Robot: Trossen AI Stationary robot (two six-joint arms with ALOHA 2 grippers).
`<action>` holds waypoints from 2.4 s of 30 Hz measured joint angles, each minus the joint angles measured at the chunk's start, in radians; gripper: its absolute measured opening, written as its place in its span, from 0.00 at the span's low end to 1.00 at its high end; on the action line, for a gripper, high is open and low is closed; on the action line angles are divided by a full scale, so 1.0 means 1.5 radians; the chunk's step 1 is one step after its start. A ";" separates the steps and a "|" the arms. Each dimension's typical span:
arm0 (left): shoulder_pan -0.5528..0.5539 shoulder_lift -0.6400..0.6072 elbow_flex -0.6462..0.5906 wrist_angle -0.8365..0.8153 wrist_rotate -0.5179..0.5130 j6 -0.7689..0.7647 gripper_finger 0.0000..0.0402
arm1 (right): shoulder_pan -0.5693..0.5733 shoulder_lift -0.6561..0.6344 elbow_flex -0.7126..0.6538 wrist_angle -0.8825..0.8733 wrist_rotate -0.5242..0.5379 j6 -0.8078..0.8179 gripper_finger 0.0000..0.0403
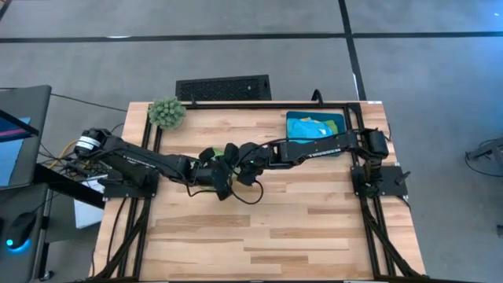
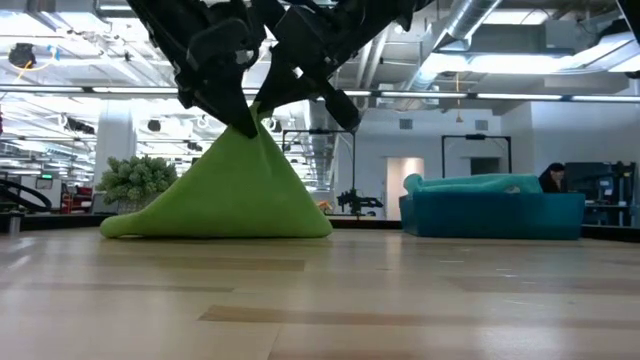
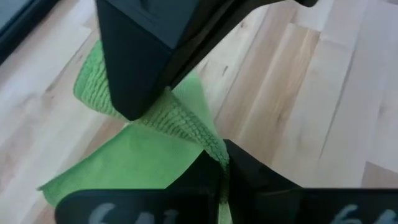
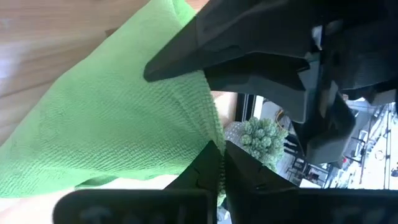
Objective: Fold microfiber towels
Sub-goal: Fold the green microfiber cloth
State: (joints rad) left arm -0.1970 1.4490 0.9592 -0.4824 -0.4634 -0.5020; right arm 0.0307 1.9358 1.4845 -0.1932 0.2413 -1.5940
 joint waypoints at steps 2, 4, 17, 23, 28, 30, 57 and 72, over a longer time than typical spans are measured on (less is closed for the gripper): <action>0.000 0.000 0.000 0.001 0.009 0.000 0.01 | 0.000 0.000 0.000 0.002 0.000 0.000 0.10; 0.000 0.000 0.000 0.002 0.016 0.001 0.00 | 0.000 0.000 0.000 0.003 -0.002 0.000 0.09; 0.000 0.000 0.000 0.001 0.043 -0.009 0.00 | 0.006 0.000 0.000 0.007 0.077 -0.001 0.25; 0.000 0.000 0.000 -0.017 0.034 -0.041 0.00 | -0.010 -0.020 -0.002 -0.027 0.150 0.131 0.29; 0.000 0.000 0.000 -0.027 0.022 -0.065 0.00 | -0.035 -0.086 0.000 -0.105 0.153 0.306 0.29; -0.001 0.000 0.000 -0.027 0.005 -0.079 0.00 | -0.044 -0.113 0.000 -0.138 0.152 0.384 0.29; -0.115 -0.022 0.001 -0.397 -0.205 -0.843 0.00 | -0.069 -0.284 -0.001 -0.299 0.097 0.628 0.29; -0.171 0.080 0.000 -0.518 -0.071 -1.119 0.00 | -0.069 -0.283 -0.001 -0.320 0.097 0.628 0.29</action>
State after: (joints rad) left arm -0.4530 1.5691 0.9596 -1.2589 -0.5700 -2.1809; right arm -0.0727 1.5108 1.4837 -0.6739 0.3862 -0.6525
